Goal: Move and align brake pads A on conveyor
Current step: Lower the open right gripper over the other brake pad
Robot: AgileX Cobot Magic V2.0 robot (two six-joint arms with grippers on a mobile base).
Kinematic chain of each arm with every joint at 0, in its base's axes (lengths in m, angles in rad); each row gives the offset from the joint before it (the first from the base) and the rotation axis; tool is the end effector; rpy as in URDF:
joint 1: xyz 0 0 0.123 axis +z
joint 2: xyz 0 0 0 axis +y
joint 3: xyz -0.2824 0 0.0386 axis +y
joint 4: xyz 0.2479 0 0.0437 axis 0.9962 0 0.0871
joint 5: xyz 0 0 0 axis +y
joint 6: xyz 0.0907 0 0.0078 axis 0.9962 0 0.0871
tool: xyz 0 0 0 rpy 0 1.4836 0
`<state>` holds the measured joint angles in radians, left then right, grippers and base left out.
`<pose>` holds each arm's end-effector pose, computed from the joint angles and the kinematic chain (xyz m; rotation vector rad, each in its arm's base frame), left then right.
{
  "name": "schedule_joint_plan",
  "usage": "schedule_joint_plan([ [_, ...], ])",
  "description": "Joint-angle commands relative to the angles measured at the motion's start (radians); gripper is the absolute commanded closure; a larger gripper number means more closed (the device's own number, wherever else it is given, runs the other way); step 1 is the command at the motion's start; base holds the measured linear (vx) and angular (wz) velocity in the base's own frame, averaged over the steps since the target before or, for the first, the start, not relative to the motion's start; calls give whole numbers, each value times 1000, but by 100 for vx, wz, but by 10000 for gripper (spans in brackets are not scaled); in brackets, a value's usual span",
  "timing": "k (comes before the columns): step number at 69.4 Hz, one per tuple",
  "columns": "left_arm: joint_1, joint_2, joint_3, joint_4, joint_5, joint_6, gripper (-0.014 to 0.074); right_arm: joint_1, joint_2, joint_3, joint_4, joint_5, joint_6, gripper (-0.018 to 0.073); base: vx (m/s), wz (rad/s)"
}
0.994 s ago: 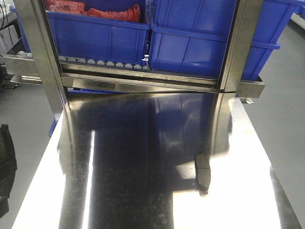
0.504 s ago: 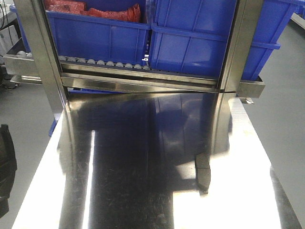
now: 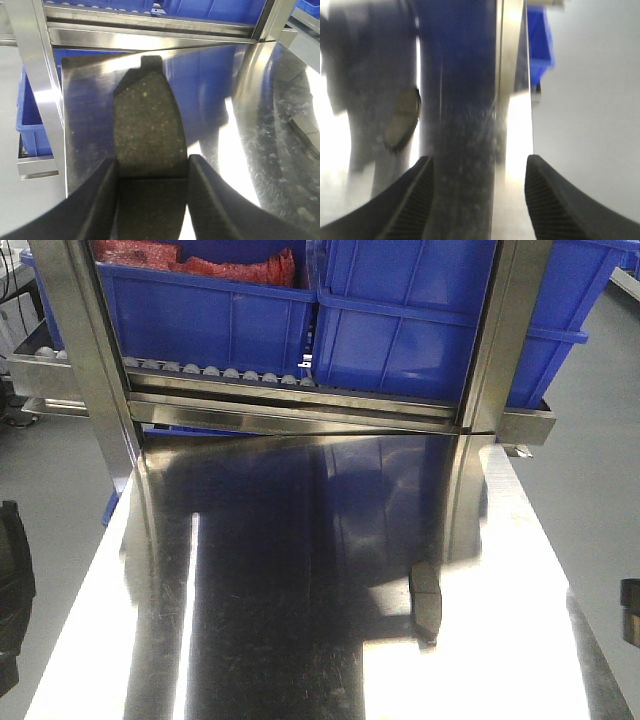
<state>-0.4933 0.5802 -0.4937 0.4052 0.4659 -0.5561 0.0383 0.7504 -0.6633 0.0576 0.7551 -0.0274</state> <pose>0.1107 -0.0412 0.2946 0.1893 1.9963 -0.2610 0.1365 0.0088 0.3034 -0.0474 2.3249 0.0725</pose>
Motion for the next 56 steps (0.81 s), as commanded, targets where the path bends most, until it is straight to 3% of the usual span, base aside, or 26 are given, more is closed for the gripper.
schedule_joint_plan([
  [1,-4,-1,-29,17,-86,-9,602,-7,120,-87,0,25,5,173,0,0],
  [19,-4,-1,-29,17,-86,-9,602,8,346,-188,50,128,8,173,0,0],
  [28,-4,-1,-29,17,-86,-9,602,101,422,-238,50,124,27,173,0,0],
  [39,-4,-1,-29,17,-86,-9,602,256,551,-323,18,116,132,173,0,0],
  [56,-4,-1,-29,17,-86,-9,602,349,762,-502,-8,155,275,149,0,0],
])
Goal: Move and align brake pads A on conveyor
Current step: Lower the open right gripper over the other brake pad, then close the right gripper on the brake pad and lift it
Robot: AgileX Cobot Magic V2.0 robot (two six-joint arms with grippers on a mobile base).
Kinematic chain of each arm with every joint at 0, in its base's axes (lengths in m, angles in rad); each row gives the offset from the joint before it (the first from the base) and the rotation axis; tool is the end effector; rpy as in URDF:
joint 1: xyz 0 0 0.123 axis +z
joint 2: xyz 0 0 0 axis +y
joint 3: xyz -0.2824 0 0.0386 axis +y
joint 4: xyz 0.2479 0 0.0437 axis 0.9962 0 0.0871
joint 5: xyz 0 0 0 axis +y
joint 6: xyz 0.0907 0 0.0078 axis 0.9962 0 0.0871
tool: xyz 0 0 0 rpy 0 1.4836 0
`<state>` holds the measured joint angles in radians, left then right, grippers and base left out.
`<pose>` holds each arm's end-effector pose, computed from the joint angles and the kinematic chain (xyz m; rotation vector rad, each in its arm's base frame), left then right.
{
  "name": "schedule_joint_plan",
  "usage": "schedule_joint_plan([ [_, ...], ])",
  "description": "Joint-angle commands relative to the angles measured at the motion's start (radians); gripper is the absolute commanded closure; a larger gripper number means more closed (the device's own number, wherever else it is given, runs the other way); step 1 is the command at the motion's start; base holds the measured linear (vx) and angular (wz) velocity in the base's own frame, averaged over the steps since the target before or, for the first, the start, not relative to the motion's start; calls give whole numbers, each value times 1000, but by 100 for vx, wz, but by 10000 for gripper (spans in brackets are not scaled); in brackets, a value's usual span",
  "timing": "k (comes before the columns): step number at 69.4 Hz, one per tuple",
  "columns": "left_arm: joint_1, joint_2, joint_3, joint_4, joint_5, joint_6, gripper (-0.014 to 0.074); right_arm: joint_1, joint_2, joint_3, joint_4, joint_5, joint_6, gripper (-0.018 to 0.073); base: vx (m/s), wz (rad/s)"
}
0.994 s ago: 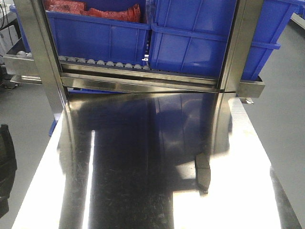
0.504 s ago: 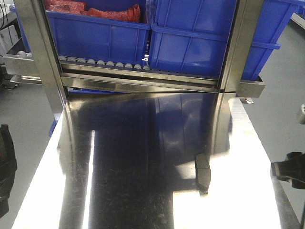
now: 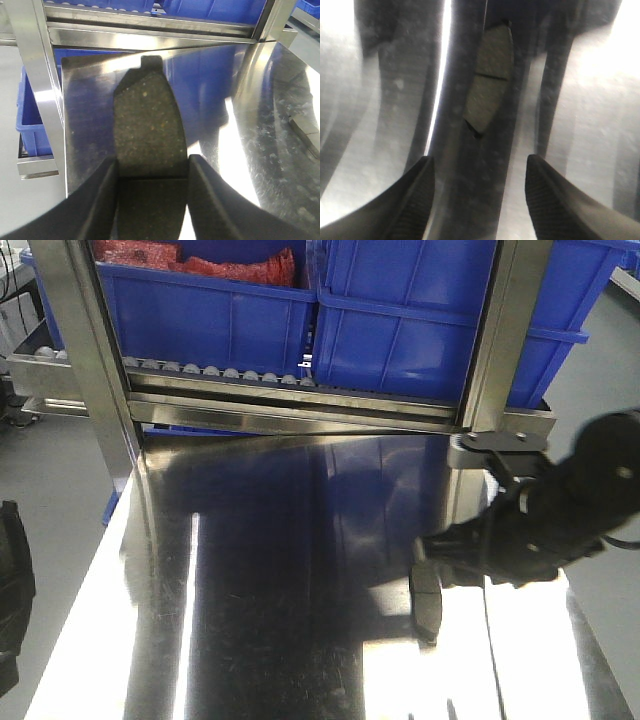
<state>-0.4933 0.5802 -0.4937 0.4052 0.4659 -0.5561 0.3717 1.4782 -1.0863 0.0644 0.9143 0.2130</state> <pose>0.1107 -0.0412 0.2946 0.1893 1.9963 -0.2610 0.2680 0.1094 0.2681 -0.1805 2.8072 0.2222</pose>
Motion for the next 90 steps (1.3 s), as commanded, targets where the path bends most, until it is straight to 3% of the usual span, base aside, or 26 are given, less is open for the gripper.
schedule_joint_plan([
  [1,-4,-1,-29,17,-86,-9,602,16,47,-90,-15,2,39,146,0,0],
  [16,-4,-1,-29,17,-86,-9,602,16,217,-229,-19,114,71,105,0,0],
  [45,-4,-1,-29,17,-86,-9,602,9,397,-369,-104,166,159,74,0,0],
  [60,-4,-1,-29,17,-86,-9,602,2,484,-420,-93,231,155,62,0,0],
  [90,-4,-1,-29,17,-86,-9,602,-12,516,-427,-42,203,143,63,0,0],
])
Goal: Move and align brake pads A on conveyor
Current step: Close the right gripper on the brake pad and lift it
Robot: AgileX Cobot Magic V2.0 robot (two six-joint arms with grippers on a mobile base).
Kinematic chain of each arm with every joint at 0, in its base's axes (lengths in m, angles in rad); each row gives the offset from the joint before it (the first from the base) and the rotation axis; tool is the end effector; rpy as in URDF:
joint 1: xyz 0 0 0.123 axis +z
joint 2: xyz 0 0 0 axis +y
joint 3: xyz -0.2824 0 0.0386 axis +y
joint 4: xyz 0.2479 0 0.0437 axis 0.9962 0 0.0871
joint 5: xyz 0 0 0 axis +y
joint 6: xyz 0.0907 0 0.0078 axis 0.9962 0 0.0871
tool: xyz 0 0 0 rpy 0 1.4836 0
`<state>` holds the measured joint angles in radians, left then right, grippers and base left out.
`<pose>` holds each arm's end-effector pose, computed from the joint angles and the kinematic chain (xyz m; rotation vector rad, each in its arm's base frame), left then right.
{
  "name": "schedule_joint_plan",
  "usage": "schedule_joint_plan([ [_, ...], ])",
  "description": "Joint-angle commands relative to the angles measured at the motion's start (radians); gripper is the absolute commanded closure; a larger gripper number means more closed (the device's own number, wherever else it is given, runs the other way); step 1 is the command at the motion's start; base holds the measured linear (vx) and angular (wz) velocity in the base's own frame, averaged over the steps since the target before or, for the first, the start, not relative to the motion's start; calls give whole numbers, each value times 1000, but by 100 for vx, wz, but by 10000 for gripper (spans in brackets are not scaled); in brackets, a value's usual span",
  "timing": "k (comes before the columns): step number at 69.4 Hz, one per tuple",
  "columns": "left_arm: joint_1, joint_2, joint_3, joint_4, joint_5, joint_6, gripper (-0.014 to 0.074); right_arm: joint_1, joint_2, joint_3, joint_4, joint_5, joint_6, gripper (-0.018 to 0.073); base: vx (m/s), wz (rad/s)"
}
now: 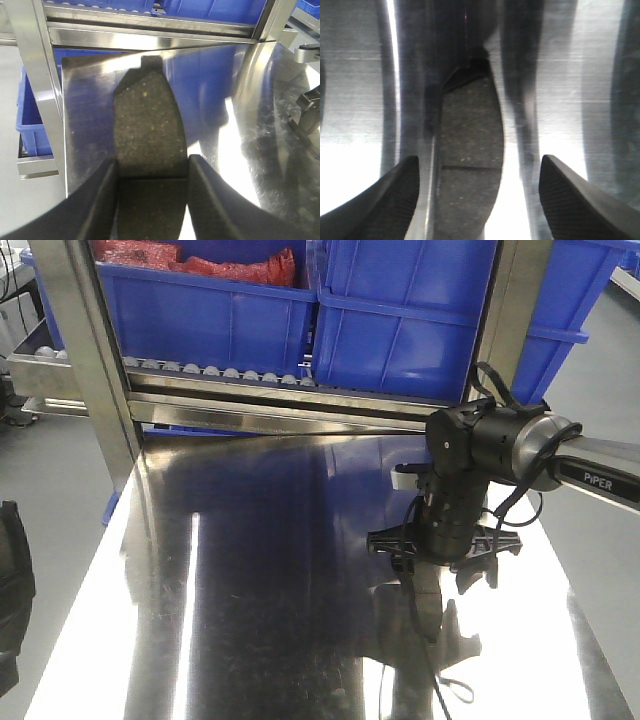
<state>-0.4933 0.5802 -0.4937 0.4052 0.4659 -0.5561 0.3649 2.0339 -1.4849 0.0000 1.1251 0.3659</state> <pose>0.1107 -0.0412 0.2946 0.1893 1.9963 -0.2610 0.3675 0.1404 0.1753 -0.0016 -3.1265 0.0090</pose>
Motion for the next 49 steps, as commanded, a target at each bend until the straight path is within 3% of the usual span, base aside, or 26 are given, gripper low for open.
schedule_joint_plan([
  [1,-4,-1,-29,17,-86,-9,602,-5,-37,-29,26,-7,-13,63,0,0],
  [15,-4,-1,-29,17,-86,-9,602,-5,-18,-29,34,-12,-21,73,0,0],
  [28,-4,-1,-29,17,-86,-9,602,-5,-18,-29,27,-14,-14,138,0,0],
  [36,-4,-1,-29,17,-86,-9,602,-5,-18,-29,27,-14,-13,237,0,0],
  [49,-4,-1,-29,17,-86,-9,602,-5,-38,-24,28,-24,-21,489,0,0],
])
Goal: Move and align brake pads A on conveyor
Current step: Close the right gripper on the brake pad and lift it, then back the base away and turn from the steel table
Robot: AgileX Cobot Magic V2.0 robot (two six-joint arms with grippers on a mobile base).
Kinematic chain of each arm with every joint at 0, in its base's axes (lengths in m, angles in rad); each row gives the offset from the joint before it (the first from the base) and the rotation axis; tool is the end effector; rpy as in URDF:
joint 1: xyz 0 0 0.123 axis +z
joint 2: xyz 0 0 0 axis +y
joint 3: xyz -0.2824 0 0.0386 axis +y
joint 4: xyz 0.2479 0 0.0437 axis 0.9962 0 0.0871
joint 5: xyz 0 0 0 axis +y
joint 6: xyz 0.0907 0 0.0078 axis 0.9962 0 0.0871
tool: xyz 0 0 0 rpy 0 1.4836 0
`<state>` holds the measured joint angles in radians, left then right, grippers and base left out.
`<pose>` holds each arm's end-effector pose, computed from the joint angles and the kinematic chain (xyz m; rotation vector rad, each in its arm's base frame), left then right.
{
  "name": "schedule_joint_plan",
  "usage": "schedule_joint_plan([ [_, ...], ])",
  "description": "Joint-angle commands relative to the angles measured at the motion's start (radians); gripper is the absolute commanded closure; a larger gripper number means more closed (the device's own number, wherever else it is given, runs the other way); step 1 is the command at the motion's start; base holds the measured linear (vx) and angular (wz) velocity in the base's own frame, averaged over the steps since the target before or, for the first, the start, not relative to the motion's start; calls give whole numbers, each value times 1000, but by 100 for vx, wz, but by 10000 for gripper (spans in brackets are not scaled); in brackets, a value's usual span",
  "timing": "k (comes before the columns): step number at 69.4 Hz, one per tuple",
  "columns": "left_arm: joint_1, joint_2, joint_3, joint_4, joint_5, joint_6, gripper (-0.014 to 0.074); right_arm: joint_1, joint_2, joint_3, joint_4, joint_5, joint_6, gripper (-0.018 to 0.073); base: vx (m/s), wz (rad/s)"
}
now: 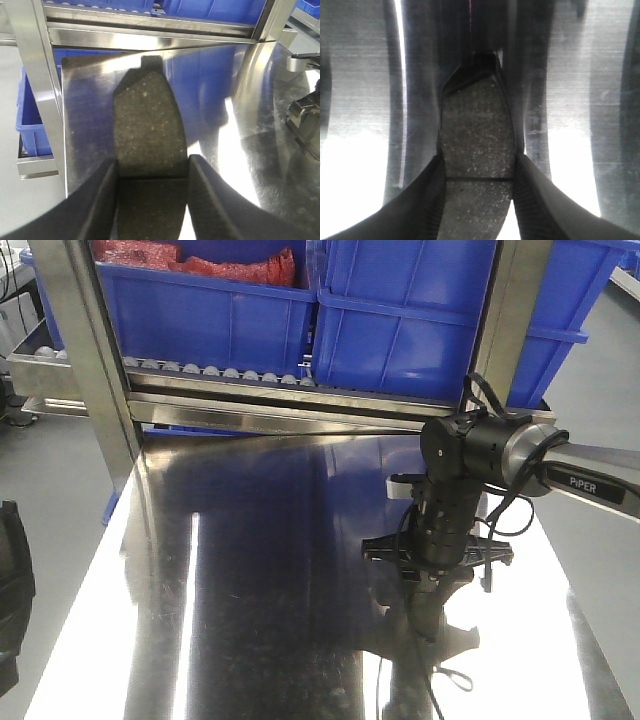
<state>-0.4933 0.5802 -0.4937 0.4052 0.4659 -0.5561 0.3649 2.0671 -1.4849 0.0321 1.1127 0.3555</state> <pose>0.1107 -0.0412 0.2946 0.1893 1.9963 -0.2610 0.3690 0.1438 0.1622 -0.0083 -3.0969 -0.0212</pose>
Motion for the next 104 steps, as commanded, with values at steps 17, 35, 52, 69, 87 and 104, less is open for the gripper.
schedule_joint_plan([
  [17,-4,-1,-29,17,-86,-9,602,-5,-197,-20,-84,-25,-14,567,0,0],
  [35,-4,-1,-29,17,-86,-9,602,-70,-446,135,-184,-117,-27,566,0,0],
  [52,-4,-1,-29,17,-86,-9,602,-196,-729,322,-135,-218,-215,566,0,0],
  [69,-4,-1,-29,17,-86,-9,602,-214,-997,433,-126,-325,-283,566,0,0],
  [87,-4,-1,-29,17,-86,-9,602,-214,-1280,621,-124,-536,-303,564,0,0],
  [104,-4,-1,-29,17,-86,-9,602,-214,-1537,812,-113,-692,-303,564,0,0],
])
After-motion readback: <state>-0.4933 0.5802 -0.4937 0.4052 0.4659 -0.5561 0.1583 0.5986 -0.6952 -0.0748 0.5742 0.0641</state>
